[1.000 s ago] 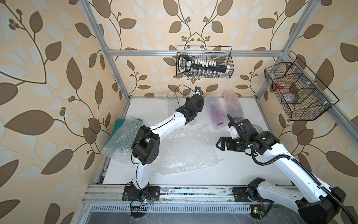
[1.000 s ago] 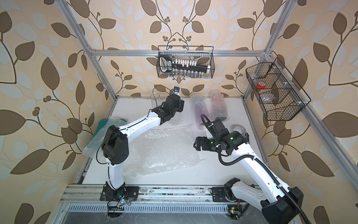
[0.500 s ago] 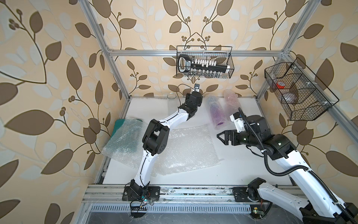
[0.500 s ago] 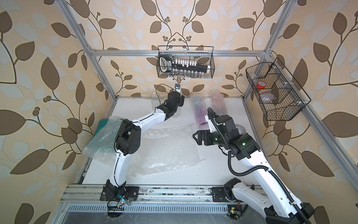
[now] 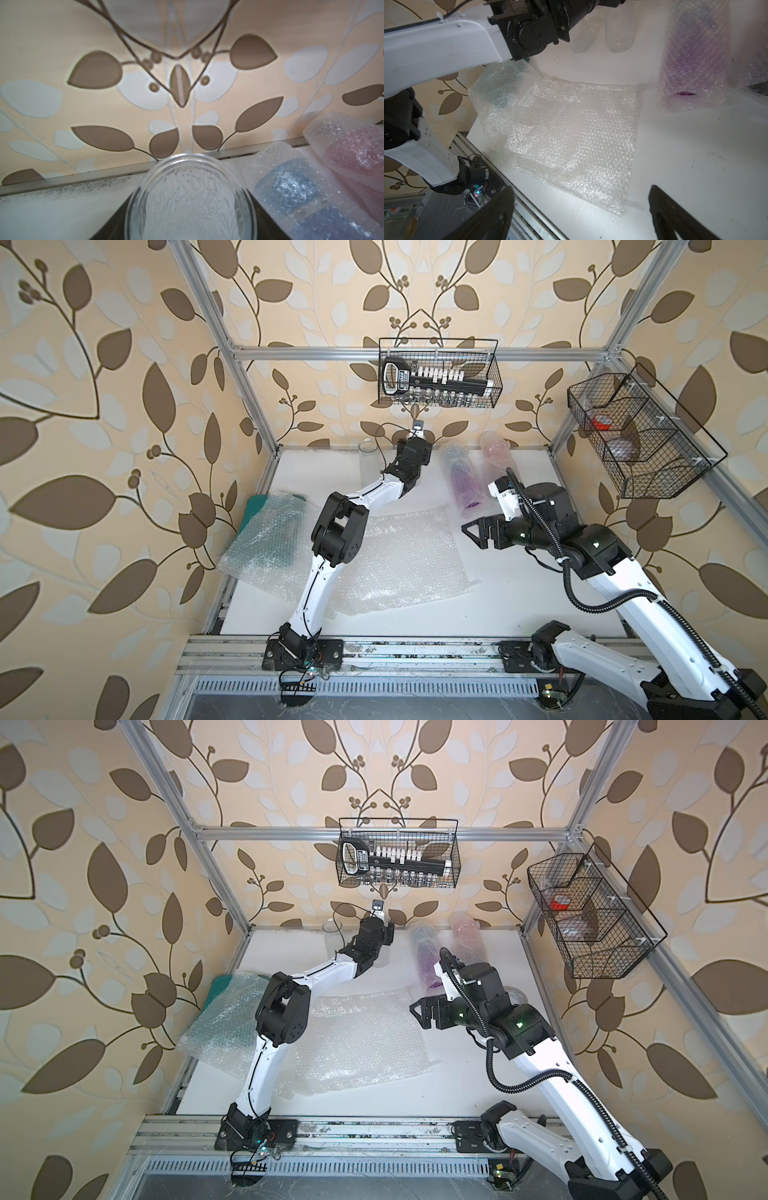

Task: Unwrap the vase from the bubble wrap
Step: Place the vase at the center of the board.

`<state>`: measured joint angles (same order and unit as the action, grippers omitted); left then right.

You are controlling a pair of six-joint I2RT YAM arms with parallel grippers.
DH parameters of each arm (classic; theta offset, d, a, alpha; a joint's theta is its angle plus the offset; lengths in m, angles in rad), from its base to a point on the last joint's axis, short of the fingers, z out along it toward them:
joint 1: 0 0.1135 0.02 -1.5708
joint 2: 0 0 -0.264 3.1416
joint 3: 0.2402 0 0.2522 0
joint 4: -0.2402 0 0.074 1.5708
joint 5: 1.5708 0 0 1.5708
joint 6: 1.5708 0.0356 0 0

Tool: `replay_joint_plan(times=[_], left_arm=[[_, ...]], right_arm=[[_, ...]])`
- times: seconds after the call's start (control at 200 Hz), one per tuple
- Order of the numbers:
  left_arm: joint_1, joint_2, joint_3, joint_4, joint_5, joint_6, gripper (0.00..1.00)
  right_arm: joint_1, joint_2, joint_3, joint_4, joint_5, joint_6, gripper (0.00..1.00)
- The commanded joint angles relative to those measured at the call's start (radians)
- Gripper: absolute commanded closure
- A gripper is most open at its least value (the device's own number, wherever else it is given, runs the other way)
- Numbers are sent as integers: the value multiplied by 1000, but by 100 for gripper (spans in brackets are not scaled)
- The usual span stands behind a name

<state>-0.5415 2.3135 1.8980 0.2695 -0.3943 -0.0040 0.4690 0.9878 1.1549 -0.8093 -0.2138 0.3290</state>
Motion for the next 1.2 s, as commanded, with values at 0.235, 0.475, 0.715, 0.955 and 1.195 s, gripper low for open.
replay_joint_plan(times=[0.235, 0.475, 0.715, 0.955, 1.195], left_arm=[[2, -45, -51, 52, 53, -7, 1], [1, -89, -58, 6, 59, 13, 1], [-2, -159, -69, -90, 78, 35, 1], [-7, -251, -168, -126, 104, 38, 1], [-32, -364, -249, -216, 119, 37, 1]], right_arm=[[0, -6, 16, 92, -28, -15, 1], [0, -14, 19, 105, -6, 0, 1], [-1, -23, 16, 144, 6, 47, 1], [0, -50, 47, 124, 81, 63, 1], [1, 8, 136, -45, 251, 92, 1]])
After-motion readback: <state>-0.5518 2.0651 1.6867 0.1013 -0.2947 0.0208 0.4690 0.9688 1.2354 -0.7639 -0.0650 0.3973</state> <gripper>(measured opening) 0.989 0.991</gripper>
